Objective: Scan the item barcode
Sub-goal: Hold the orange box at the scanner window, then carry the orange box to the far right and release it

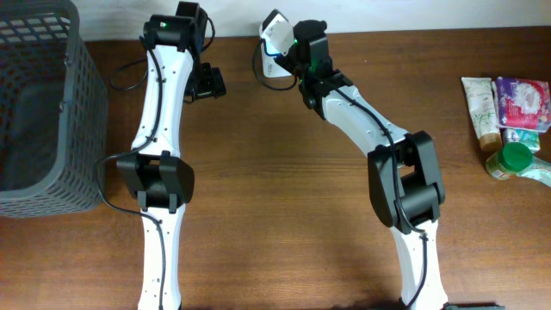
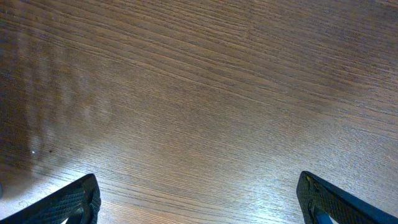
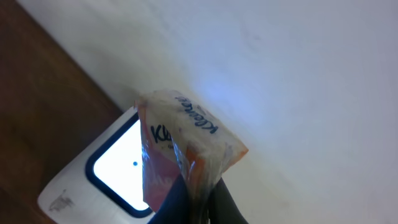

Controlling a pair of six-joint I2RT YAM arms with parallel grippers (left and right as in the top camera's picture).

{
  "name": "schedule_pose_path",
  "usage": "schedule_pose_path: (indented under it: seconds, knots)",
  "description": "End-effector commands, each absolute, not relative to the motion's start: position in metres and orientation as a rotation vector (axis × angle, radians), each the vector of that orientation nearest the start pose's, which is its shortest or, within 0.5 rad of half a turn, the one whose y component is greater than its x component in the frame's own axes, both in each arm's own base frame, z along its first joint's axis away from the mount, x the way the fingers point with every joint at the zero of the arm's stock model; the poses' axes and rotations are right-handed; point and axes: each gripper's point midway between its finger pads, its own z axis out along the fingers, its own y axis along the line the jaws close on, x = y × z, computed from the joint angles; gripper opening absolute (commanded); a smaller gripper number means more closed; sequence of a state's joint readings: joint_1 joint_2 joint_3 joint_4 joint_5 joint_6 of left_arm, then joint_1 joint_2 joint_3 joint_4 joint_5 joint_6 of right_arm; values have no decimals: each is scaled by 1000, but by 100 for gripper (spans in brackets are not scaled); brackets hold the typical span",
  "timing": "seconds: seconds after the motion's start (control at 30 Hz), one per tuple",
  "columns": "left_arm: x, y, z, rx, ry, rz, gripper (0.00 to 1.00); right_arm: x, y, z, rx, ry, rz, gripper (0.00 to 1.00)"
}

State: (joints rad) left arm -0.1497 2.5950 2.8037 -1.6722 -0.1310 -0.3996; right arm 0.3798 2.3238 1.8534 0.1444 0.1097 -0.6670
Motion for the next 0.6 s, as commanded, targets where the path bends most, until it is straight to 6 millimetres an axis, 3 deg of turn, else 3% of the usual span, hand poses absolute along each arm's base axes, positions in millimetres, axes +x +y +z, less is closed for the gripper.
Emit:
schedule_pose_path:
  seconds: [0.0, 0.13, 0.23, 0.3, 0.37, 0.43, 0.5, 0.57]
  knots:
    - [496, -49, 125, -373, 2962, 149, 99, 635, 248, 167, -939, 1656, -254, 4]
    - [496, -49, 125, -373, 2962, 149, 99, 637, 244, 162, -918, 1672, -262, 4]
    - [496, -49, 125, -373, 2962, 149, 99, 650, 201, 193, -592, 1747, -309, 4]
    - [496, -49, 125, -373, 2962, 149, 99, 653, 163, 221, -385, 1791, -247, 4]
    - [496, -49, 125, -373, 2962, 149, 99, 646, 102, 244, -184, 1875, -209, 4]
    - [496, -49, 125, -373, 2962, 149, 99, 628, 35, 242, 3, 2000, -220, 4]
    - [496, -49, 125, -373, 2962, 149, 99, 593, -44, 216, 154, 2197, -297, 4]
    - [496, -49, 125, -373, 2962, 149, 99, 558, -96, 184, 240, 2370, -366, 4]
